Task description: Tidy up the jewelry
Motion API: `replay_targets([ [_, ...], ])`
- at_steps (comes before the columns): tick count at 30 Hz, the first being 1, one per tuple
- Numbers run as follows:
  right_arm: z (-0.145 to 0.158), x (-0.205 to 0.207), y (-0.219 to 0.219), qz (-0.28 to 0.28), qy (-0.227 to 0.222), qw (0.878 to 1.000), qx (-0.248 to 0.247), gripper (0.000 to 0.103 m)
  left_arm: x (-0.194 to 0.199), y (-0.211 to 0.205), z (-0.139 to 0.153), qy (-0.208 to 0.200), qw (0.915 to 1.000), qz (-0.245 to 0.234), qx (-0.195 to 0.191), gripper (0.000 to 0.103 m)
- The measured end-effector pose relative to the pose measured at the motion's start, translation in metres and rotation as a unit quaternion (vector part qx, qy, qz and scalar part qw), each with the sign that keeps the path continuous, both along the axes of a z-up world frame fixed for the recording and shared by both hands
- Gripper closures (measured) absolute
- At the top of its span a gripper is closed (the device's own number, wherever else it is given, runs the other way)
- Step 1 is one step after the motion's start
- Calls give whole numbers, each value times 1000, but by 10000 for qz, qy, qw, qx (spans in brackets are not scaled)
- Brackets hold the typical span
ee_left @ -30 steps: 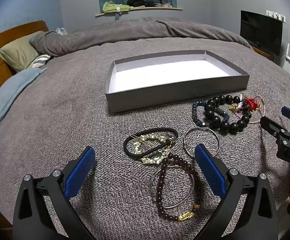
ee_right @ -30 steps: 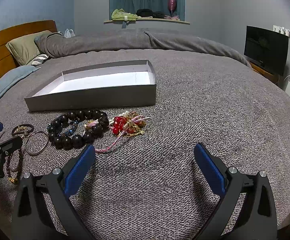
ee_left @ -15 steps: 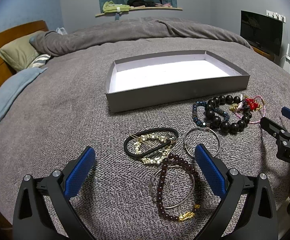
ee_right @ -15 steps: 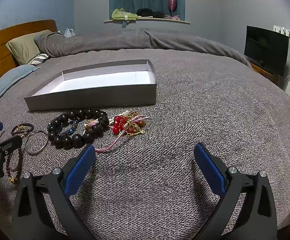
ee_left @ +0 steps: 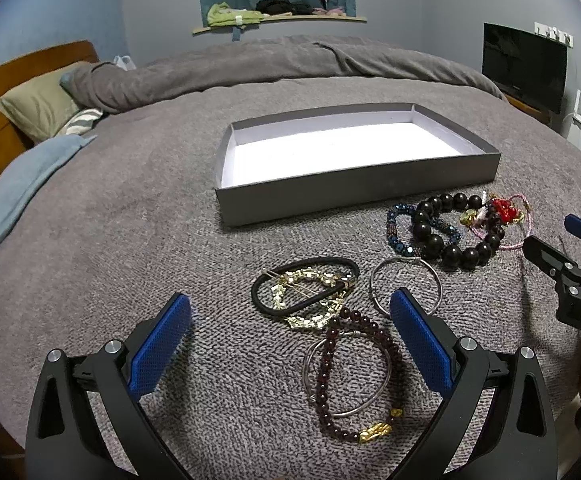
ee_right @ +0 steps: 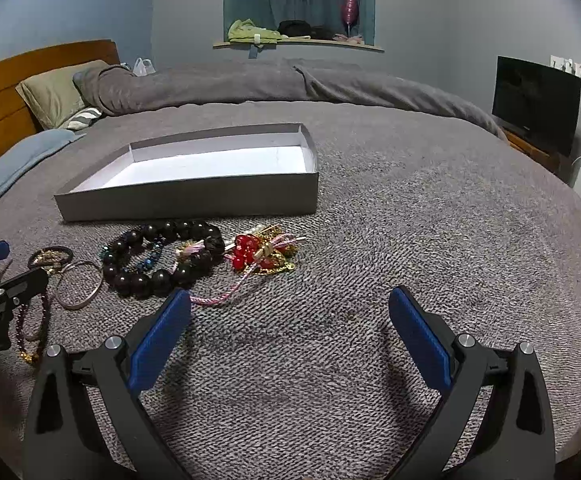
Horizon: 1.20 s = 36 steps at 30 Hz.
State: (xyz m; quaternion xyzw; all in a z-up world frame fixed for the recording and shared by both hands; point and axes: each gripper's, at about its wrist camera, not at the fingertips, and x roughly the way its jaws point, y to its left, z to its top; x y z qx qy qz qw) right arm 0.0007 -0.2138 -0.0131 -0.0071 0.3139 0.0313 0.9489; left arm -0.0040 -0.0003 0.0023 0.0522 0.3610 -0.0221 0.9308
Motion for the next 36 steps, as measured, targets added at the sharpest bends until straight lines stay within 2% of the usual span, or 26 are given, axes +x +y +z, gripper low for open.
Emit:
replay_targets([
  [7, 4, 2, -14, -98, 3, 9992, 378, 5, 1, 1, -1, 32, 10000, -26, -23, 4],
  [12, 7, 5, -12, 29, 49, 9985, 543, 6, 2, 5, 1, 21, 10000, -19, -67, 4],
  [15, 11, 7, -9, 49, 73, 9984, 564, 22, 2, 12, 6, -27, 9997, -119, -233, 4],
  [18, 11, 10, -8, 51, 150, 9980, 618, 30, -3, 21, 14, -336, 9992, -66, -182, 4],
  [20, 10, 14, -8, 92, 241, 9973, 689, 35, -4, 22, 16, -389, 9990, -52, -198, 4],
  [23, 12, 15, -11, 96, 251, 9966, 777, 44, 0, 18, 16, -228, 9987, -281, -348, 4],
  [26, 16, 17, -14, 136, 207, 9956, 906, 48, 2, 7, 14, -265, 9987, -408, -135, 4],
  [28, 18, 18, -14, 174, 184, 9954, 927, 57, 3, 2, 12, -204, 9984, -515, -106, 4],
  [31, 21, 18, -15, 184, 142, 9952, 954, 58, 2, -4, 10, -193, 9979, -620, -49, 4],
  [33, 27, 17, -15, 225, 0, 9960, 866, 58, 1, -9, 8, -249, 9977, -623, 115, 4],
  [36, 41, 18, -6, 412, -227, 9969, 636, 62, 1, -10, 7, -231, 9974, -676, 99, 4],
])
